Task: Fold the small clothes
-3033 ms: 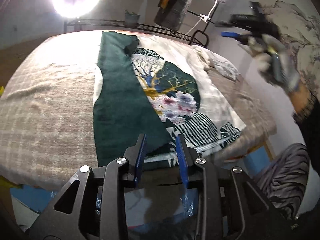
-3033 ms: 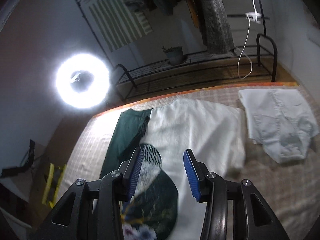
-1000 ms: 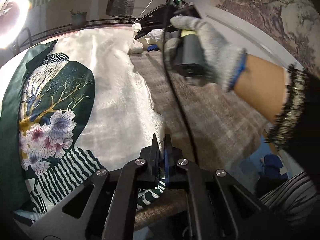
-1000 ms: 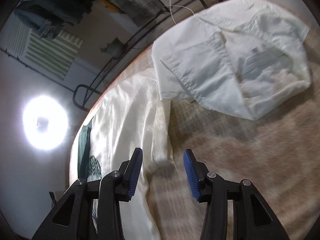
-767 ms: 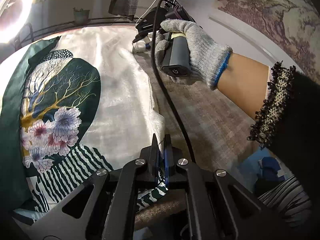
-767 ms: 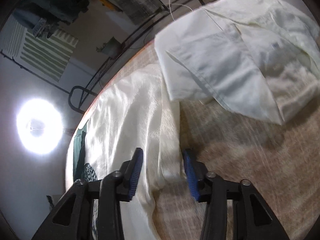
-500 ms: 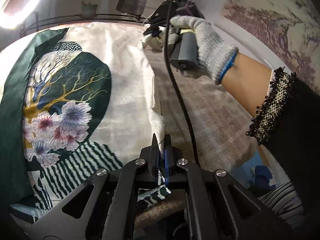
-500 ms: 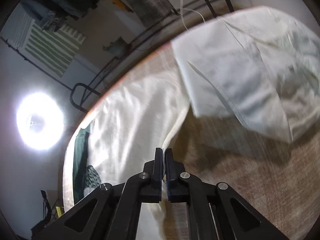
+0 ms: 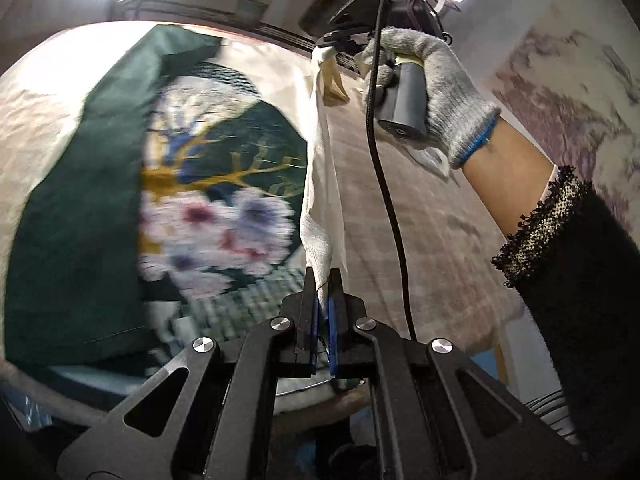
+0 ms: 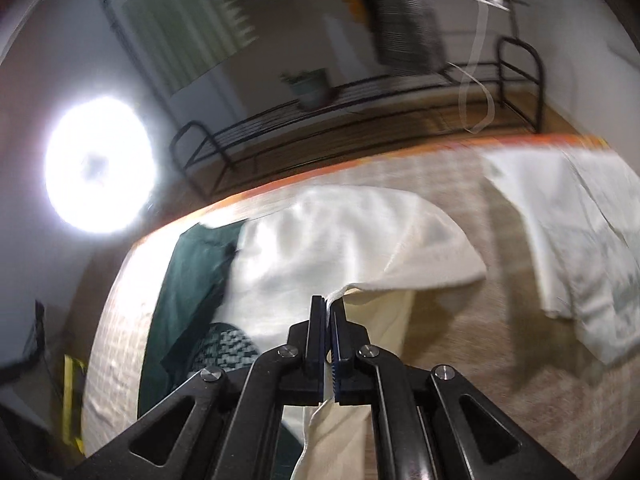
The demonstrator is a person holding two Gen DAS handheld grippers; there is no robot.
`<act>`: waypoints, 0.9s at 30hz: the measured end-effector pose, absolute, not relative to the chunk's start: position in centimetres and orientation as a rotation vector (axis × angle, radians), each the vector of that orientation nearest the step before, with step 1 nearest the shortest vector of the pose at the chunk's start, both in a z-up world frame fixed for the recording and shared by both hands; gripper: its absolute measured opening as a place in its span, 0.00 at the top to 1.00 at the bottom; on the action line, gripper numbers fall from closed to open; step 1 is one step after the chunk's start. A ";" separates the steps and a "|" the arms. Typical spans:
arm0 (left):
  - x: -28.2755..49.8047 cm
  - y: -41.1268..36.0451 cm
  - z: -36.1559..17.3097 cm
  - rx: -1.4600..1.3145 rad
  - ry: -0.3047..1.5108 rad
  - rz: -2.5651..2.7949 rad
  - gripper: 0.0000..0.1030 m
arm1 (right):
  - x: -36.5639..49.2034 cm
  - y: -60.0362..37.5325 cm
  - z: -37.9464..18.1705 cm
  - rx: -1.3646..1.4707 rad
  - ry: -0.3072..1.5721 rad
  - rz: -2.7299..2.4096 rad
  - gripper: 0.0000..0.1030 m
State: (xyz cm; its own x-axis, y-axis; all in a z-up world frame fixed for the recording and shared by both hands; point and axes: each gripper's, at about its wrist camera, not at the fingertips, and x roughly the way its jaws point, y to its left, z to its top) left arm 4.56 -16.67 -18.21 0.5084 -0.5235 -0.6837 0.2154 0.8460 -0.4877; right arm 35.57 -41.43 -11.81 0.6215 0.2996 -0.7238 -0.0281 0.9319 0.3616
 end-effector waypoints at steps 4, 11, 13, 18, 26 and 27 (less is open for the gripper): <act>3.9 -14.2 -18.3 -0.396 0.933 -0.402 0.99 | 36.0 -36.9 -10.9 0.255 0.879 0.258 1.00; 4.2 -9.7 -19.5 -0.442 0.955 -0.299 0.99 | 36.7 -27.9 -11.7 0.115 0.902 0.369 1.00; 4.4 -8.8 -20.0 -0.455 0.963 -0.279 0.99 | 36.7 -25.8 -12.8 0.058 0.923 0.381 1.00; 4.4 -8.4 -21.1 -0.432 0.995 -0.256 0.99 | 36.8 -22.5 -15.0 -0.025 0.962 0.399 1.00; 3.6 -6.6 -19.8 -0.416 0.986 -0.232 0.74 | 37.6 -25.1 -14.2 0.145 0.999 0.540 0.67; 3.4 -6.1 -19.3 -0.417 0.975 -0.228 0.73 | 37.6 -26.4 -13.3 0.192 0.975 0.568 0.67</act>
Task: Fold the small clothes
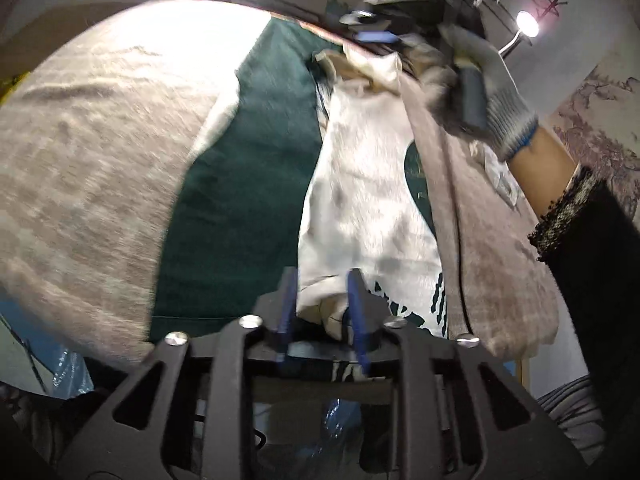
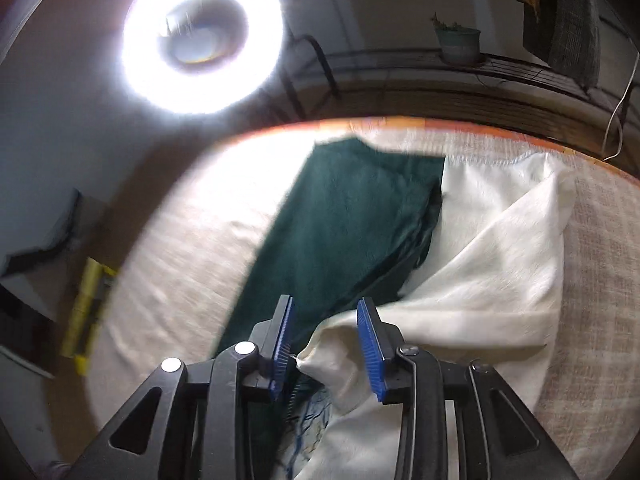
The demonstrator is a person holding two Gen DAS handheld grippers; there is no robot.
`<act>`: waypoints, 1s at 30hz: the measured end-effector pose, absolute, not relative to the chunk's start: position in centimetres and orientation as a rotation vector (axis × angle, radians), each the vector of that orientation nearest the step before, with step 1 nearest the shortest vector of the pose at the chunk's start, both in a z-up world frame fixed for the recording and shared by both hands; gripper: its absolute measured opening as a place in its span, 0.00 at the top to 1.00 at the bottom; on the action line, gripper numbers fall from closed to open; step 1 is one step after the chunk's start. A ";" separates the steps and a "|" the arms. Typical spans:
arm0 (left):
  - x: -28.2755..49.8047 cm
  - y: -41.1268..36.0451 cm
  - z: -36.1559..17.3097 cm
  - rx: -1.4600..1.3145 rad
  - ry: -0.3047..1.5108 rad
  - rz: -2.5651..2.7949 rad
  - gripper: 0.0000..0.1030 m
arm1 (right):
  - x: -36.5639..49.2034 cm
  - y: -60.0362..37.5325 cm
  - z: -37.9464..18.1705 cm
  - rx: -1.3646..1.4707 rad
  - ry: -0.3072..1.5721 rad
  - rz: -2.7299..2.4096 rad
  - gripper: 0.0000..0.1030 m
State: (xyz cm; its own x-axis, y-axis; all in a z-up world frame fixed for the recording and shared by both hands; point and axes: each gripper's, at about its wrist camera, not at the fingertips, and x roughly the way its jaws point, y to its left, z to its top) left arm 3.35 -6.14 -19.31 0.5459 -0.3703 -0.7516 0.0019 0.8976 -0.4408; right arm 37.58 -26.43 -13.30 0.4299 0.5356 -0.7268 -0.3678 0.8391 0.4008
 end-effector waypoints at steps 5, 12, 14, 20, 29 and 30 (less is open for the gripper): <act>2.4 -3.4 -17.6 -0.409 0.921 -0.189 0.73 | 38.6 -33.1 -11.6 0.334 0.874 0.461 0.64; 3.6 -0.7 -17.7 -0.453 0.886 -0.117 0.73 | 40.8 -37.4 -16.0 0.396 0.945 0.275 0.62; 3.6 -0.5 -18.1 -0.459 0.898 -0.116 0.73 | 41.0 -37.1 -16.8 0.371 0.960 0.264 0.62; 4.0 -0.3 -18.8 -0.474 0.919 -0.110 0.73 | 42.0 -35.6 -18.2 0.267 0.995 0.263 0.94; 4.3 0.6 -19.2 -0.512 0.914 -0.086 0.73 | 42.7 -35.4 -14.8 0.437 0.906 0.403 1.00; 4.4 0.6 -19.3 -0.513 0.917 -0.084 0.73 | 43.1 -34.8 -14.3 0.442 0.902 0.418 1.00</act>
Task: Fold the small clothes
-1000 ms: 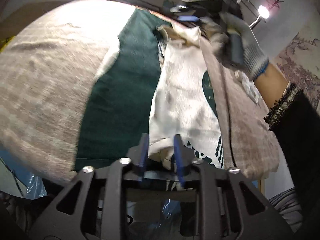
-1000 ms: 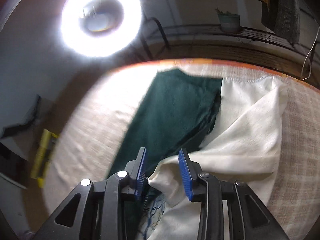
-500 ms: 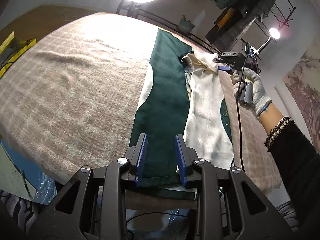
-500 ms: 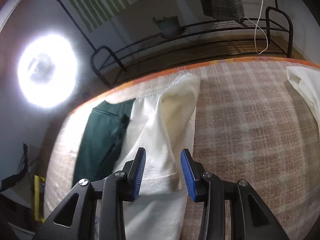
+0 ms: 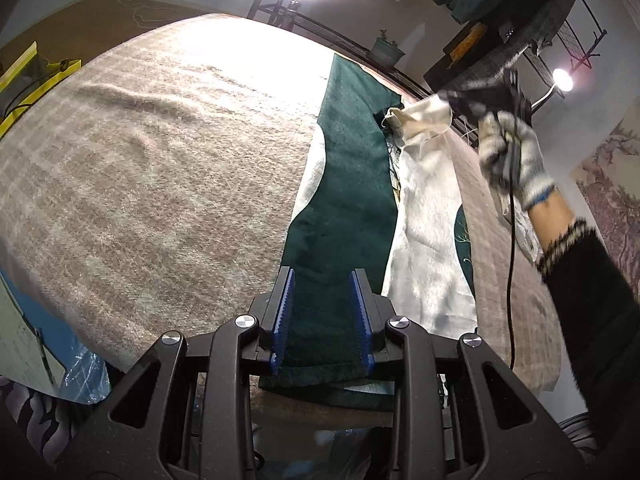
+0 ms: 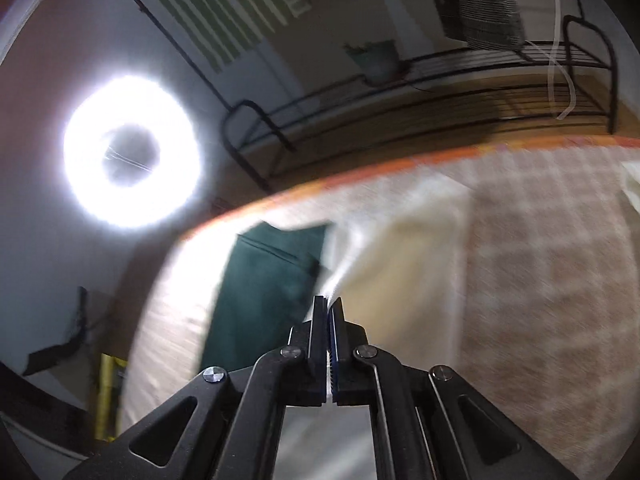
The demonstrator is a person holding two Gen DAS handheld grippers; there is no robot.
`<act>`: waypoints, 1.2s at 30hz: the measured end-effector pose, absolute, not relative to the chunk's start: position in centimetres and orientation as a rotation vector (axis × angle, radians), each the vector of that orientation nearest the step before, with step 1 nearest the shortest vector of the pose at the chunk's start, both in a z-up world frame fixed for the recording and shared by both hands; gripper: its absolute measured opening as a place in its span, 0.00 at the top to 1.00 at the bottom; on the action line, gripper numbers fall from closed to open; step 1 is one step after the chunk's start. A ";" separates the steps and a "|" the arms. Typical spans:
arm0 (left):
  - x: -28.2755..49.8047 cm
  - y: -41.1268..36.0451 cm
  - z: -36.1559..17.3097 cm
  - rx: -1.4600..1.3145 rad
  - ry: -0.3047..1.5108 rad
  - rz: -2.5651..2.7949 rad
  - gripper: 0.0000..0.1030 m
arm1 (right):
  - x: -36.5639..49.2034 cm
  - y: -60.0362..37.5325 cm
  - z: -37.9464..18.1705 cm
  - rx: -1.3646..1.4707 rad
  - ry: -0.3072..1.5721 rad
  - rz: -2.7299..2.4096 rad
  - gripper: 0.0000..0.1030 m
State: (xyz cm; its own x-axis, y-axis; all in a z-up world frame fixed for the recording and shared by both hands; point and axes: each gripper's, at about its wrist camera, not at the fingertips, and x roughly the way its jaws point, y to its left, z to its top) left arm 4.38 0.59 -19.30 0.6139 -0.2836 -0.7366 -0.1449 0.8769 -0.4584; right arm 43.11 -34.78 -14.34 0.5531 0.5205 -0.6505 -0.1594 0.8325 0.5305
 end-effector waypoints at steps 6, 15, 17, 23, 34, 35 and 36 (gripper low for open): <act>4.8 0.6 -19.8 -0.520 0.932 -0.078 0.73 | 47.4 -28.8 -14.0 0.392 0.927 0.435 1.00; 4.6 0.9 -19.2 -0.498 0.911 -0.060 0.73 | 49.0 -25.9 -13.9 0.493 0.929 0.572 0.54; 4.5 1.1 -19.0 -0.495 0.902 -0.056 0.73 | 47.6 -27.0 -12.4 0.491 0.903 0.564 0.52; 3.5 1.6 -17.3 -0.443 0.863 -0.065 0.72 | 40.0 -32.7 -9.0 0.497 0.862 0.522 0.53; 3.4 3.3 -17.6 -0.416 0.965 -0.132 0.63 | 19.4 -37.2 -10.1 0.335 1.009 0.463 0.53; 3.6 3.3 -17.7 -0.406 0.985 -0.144 0.63 | 18.1 -37.4 -10.5 0.332 1.024 0.464 0.53; 3.8 3.4 -17.8 -0.398 1.004 -0.158 0.63 | 16.3 -37.4 -11.2 0.324 1.045 0.464 0.53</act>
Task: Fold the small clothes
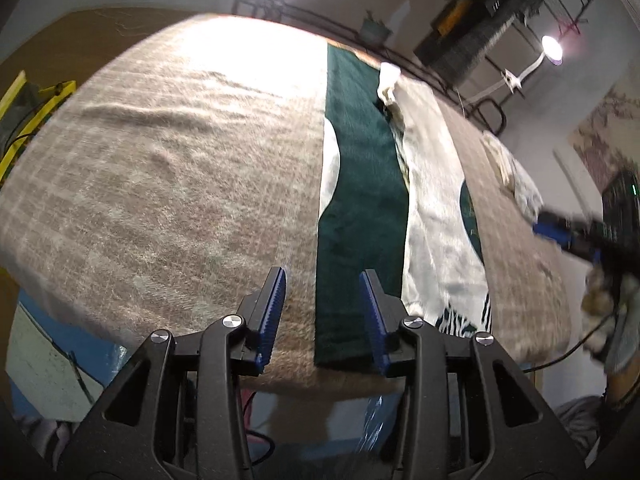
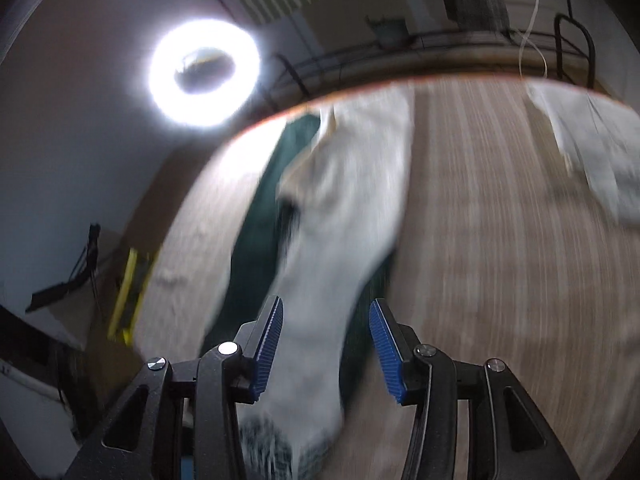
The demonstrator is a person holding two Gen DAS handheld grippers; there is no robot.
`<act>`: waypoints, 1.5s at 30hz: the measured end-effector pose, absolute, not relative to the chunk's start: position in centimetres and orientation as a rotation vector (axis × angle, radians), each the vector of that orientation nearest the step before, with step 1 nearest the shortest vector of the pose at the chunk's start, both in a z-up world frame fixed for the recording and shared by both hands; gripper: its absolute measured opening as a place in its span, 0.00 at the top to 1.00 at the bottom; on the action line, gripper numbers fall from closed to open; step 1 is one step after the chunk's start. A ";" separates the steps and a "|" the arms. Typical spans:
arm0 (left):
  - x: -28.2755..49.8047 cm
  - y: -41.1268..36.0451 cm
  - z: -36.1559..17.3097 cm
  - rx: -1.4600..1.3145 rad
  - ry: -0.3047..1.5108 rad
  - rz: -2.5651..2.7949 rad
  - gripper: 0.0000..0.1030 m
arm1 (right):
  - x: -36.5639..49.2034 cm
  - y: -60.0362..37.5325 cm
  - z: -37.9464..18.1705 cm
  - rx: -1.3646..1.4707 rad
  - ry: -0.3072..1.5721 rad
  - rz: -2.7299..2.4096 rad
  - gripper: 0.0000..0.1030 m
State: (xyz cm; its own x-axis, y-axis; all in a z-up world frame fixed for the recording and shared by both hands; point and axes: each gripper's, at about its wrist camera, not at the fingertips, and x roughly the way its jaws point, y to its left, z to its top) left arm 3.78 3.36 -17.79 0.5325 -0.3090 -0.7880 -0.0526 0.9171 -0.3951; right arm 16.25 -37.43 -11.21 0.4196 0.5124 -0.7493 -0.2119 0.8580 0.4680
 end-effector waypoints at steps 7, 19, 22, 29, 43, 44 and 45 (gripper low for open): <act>4.1 3.9 -19.4 -0.370 1.095 -0.199 0.62 | 9.6 -35.4 -16.0 0.276 1.178 0.498 0.53; 4.5 2.9 -22.1 -0.480 1.180 -0.280 0.63 | 6.7 -32.0 -19.5 0.157 1.257 0.529 0.71; 4.7 2.0 -22.3 -0.450 1.194 -0.310 0.95 | 6.3 -31.3 -20.1 0.114 1.269 0.542 0.90; 4.1 1.6 -21.0 -0.420 1.137 -0.312 1.00 | 5.6 -34.0 -19.4 0.215 1.233 0.541 1.00; 4.4 2.0 -21.2 -0.435 1.158 -0.310 1.00 | 5.3 -35.6 -19.8 0.315 1.240 0.613 1.00; 4.4 2.0 -21.0 -0.442 1.155 -0.316 1.00 | 5.4 -35.6 -20.0 0.338 1.249 0.618 1.00; 4.6 1.9 -20.5 -0.444 1.148 -0.321 1.00 | 5.6 -35.7 -19.9 0.356 1.249 0.624 1.00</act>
State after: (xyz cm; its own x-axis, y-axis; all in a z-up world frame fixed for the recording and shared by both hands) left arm 4.64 1.88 -20.54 0.3803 -0.4632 -0.8005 0.0185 0.8692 -0.4941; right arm 5.56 -35.67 -19.95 0.1833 0.6155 -0.7666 -0.2432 0.7839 0.5713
